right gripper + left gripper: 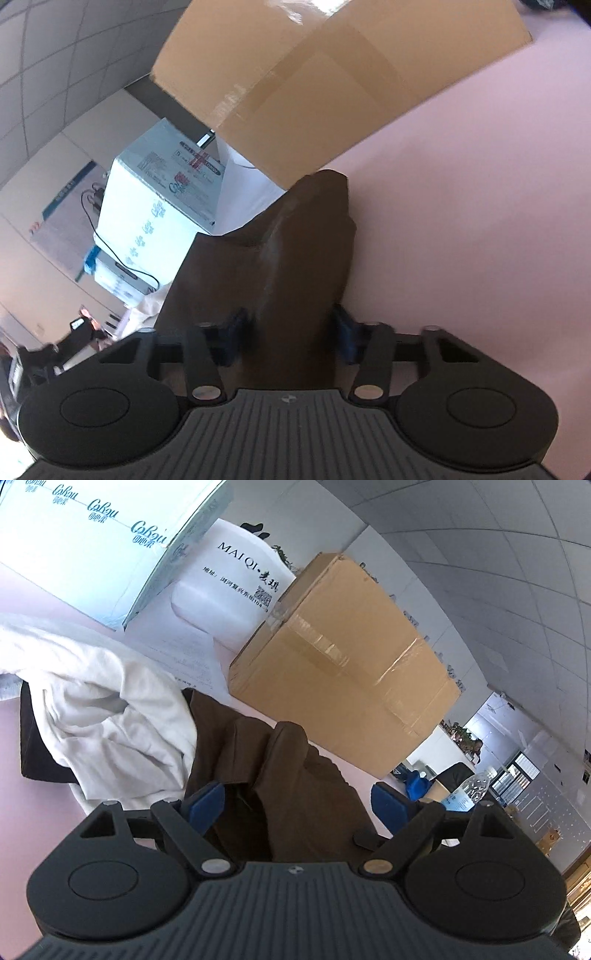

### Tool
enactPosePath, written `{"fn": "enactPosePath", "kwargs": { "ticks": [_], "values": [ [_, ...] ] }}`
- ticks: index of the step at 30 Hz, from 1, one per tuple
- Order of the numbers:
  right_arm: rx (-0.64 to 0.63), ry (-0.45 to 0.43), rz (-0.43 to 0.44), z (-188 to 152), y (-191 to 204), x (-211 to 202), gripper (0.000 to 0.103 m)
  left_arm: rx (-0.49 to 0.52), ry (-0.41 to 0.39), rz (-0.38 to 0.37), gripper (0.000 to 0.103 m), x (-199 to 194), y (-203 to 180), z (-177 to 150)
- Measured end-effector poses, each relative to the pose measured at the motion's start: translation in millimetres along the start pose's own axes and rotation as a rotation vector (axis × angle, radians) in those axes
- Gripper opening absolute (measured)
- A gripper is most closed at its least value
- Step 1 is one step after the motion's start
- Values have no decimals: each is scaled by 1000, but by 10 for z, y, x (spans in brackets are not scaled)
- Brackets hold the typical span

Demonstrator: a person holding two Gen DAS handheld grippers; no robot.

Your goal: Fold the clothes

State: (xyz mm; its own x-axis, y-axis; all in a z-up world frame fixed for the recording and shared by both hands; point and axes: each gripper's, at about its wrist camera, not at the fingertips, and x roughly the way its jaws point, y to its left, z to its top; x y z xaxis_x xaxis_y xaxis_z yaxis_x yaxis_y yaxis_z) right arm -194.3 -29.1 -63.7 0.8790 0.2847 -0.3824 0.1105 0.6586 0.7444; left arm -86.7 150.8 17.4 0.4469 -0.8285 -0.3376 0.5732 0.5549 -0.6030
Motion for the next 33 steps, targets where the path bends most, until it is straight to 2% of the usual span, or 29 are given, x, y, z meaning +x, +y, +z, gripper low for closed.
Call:
{"fn": "enactPosePath", "kwargs": {
  "ticks": [4,10,17,19,22,25,28,33],
  "values": [
    [25,-46,-33,-20,20,-65,16,-1,22,49,86,36,14,-22],
    [-128,-173,-116,38,281,-422,13,-51,27,88,86,27,119,-21],
    [-301,-218,-358,278,370,-804,13,-45,51,88,86,78,95,-45],
    [-389,-211,-481,365,439,-838,13,-30,55,87,86,92,66,-55],
    [-519,-192,-641,427,593,-720,13,-25,61,83,86,95,51,-64],
    [-605,-170,-709,455,714,-568,13,-28,68,85,86,116,54,-67],
    [-759,-141,-785,411,924,-290,13,-21,83,85,86,127,41,-83],
    [-989,-126,-846,226,1224,153,13,1,94,96,86,143,8,-107]
  ]
}}
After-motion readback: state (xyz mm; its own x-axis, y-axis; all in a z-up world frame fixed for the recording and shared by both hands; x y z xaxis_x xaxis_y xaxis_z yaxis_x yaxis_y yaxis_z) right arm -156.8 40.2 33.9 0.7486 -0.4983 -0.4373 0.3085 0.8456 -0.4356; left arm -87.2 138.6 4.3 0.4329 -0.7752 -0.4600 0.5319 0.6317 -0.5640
